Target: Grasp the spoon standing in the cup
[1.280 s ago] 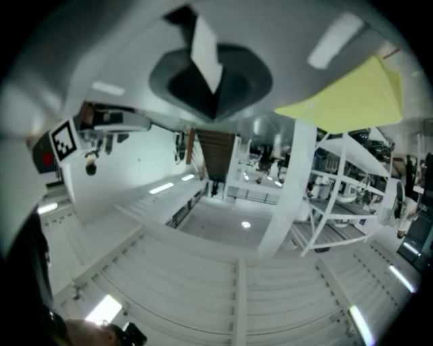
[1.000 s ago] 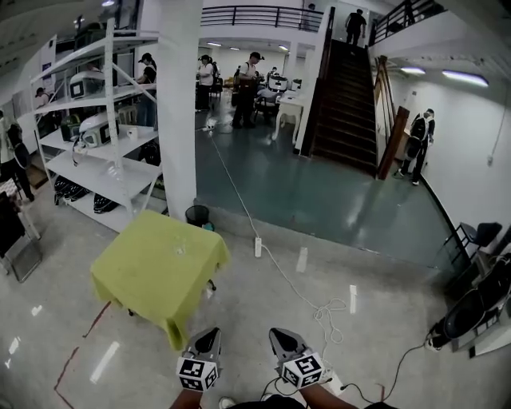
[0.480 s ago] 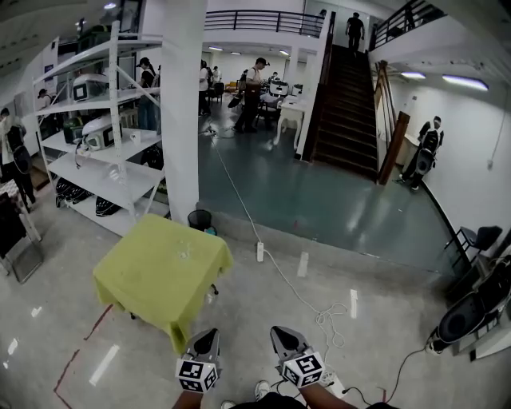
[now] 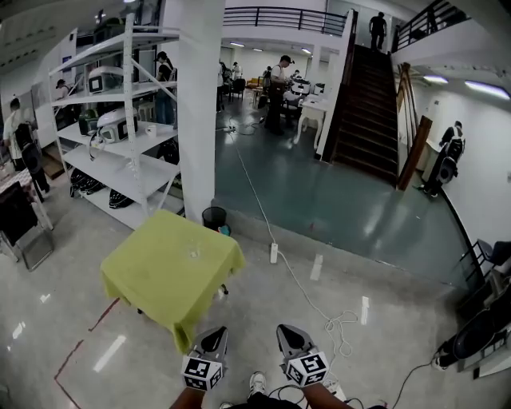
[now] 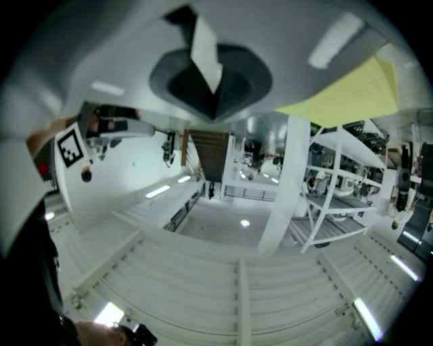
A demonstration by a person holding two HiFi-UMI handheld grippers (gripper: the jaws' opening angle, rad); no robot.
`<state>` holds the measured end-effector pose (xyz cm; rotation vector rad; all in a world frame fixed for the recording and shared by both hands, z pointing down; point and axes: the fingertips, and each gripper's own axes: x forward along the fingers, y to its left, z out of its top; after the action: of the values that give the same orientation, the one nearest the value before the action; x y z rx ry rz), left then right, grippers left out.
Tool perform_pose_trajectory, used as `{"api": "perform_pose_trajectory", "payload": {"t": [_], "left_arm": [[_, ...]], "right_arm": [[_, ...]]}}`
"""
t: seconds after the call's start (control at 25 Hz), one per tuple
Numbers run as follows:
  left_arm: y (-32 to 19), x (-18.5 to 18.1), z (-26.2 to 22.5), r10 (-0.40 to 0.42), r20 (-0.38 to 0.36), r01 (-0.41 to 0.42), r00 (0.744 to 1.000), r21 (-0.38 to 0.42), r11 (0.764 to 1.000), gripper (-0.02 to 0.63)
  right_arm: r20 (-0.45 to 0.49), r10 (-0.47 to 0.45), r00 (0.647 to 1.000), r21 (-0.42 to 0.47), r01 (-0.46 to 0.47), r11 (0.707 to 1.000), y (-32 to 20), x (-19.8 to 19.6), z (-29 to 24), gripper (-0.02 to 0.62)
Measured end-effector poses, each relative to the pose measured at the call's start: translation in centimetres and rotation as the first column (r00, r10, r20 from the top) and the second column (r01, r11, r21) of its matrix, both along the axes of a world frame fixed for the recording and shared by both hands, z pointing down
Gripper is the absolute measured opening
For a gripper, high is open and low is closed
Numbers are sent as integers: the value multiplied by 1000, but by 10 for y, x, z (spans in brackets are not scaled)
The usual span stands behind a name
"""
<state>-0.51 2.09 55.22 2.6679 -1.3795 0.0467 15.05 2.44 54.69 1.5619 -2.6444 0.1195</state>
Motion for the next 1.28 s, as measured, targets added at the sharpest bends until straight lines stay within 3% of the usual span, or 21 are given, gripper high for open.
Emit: {"api": "perform_pose_trajectory", "payload": {"t": [0.6,0.72,1.0,1.28], "left_arm": [[-128,57,-14,-73,36,73,997,13,997,6],[-144,64,-15,-93,58,93,994,17,996,6],[-175,67,2,-145,59,147,988,-27,989,6],[-209,62,6,-133,89,137,987,-37,990,6]], "right_arm": [[30,-111,993,33,110,993,-145,47,-13,6],[0,-137,991,40,137,990,-161,55,-9,8],[27,-197,980,62,195,979,-199,46,-11,8],[14,-247,969,61,246,967,-234,21,-14,8]]}}
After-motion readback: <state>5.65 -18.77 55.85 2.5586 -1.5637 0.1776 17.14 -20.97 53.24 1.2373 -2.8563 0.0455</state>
